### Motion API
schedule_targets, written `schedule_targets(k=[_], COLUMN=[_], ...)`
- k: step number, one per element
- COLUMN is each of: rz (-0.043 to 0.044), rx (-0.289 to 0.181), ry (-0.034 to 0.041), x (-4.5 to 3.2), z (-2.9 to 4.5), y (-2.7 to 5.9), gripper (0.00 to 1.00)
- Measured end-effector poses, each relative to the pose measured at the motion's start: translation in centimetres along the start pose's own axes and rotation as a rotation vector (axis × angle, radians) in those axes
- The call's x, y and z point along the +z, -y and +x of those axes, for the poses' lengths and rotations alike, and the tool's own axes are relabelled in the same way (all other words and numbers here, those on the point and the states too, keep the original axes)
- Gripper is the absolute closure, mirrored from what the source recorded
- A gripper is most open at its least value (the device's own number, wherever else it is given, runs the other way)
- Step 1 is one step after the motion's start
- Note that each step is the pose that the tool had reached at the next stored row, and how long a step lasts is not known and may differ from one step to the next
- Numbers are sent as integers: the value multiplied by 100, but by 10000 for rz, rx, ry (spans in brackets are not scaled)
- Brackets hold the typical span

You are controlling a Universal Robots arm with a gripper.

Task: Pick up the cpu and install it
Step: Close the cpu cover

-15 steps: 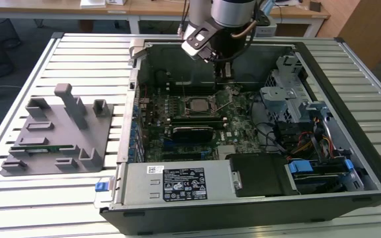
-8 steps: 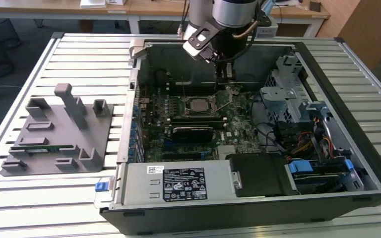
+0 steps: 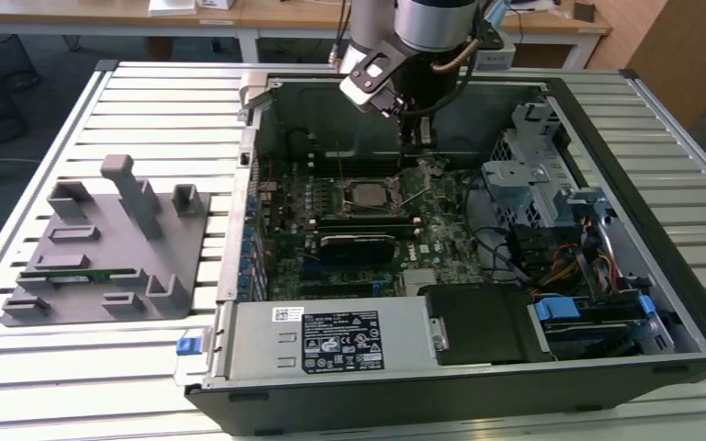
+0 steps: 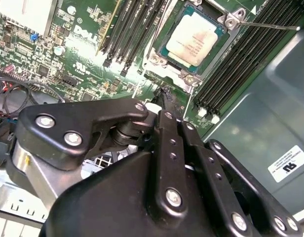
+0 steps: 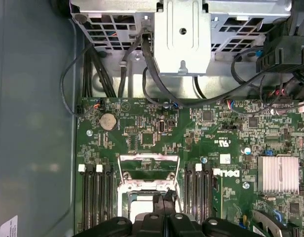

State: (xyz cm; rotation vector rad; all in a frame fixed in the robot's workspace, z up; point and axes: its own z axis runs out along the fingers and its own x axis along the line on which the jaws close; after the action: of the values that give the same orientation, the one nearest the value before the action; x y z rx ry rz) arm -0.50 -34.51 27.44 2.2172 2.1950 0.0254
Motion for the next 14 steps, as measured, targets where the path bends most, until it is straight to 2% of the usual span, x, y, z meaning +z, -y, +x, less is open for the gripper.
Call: schedule_targets(k=[6, 10, 14], rz=[0, 0, 0], rx=[1, 1, -6], ry=[0, 0, -2], x=[35, 71, 117], z=[4, 17, 59], y=[-226, -261, -339], gripper=[89, 89, 89])
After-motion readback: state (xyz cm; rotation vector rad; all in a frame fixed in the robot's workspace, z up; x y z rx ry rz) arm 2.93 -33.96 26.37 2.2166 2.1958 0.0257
